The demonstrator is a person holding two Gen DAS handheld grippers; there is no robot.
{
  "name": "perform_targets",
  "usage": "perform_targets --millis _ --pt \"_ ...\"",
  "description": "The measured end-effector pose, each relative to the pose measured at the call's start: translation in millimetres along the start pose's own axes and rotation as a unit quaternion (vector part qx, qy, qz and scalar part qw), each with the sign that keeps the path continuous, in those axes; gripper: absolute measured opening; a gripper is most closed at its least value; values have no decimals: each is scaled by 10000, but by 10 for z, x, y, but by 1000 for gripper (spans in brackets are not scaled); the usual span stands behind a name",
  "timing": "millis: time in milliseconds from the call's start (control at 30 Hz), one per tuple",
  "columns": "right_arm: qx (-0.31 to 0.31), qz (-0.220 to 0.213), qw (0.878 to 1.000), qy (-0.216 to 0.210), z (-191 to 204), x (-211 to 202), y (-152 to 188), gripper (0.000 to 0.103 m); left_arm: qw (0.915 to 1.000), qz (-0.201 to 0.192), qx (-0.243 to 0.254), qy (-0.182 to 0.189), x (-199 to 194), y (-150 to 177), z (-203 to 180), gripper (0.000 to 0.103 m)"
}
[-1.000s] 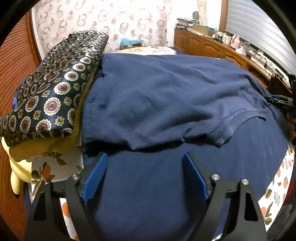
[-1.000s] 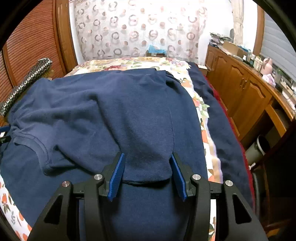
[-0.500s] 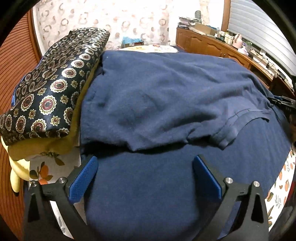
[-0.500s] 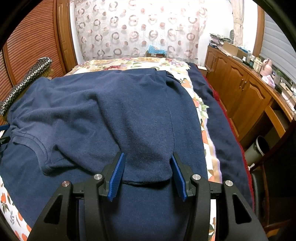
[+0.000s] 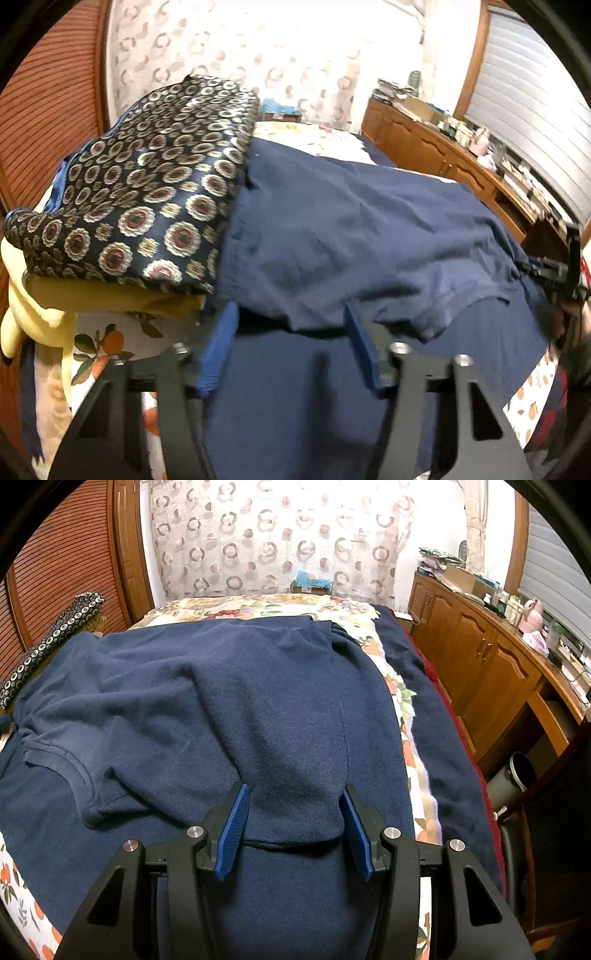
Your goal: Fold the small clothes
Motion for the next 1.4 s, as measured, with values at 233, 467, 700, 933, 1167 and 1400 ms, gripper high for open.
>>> perform_targets --millis 233,467,700,933,1167,1400 --pt "-5 0 10000 -3 -2 0 1 52 9993 51 35 -380 126 -66 75 51" --pt "-25 3 10000 4 -19 -12 14 52 9982 92 249 -529 201 -17 47 43" --pt "-40 3 10000 16 -25 -18 19 52 9972 -3 408 -622 174 -73 43 7" --pt "-106 -64 9999 93 -49 -63 -6 26 9966 -616 421 -335 -285 -269 -115 7" --pt "-166 -591 9978 -266 99 -336 -198 7 9953 -847 410 -223 -451 -425 -124 7" --pt "-193 -1149 9920 -491 193 -831 -320 6 9925 -1179 317 30 -821 -491 -178 7"
Point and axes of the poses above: each gripper's, at about its wrist camera, not at the fingertips, and x roughly the way its jaws point, z to its left, y to its underside, the point moved 10 cm from there along x, roughly the way its jaws point, and after that the axes turned 9 degrees about -y, right-handed, at the moved point
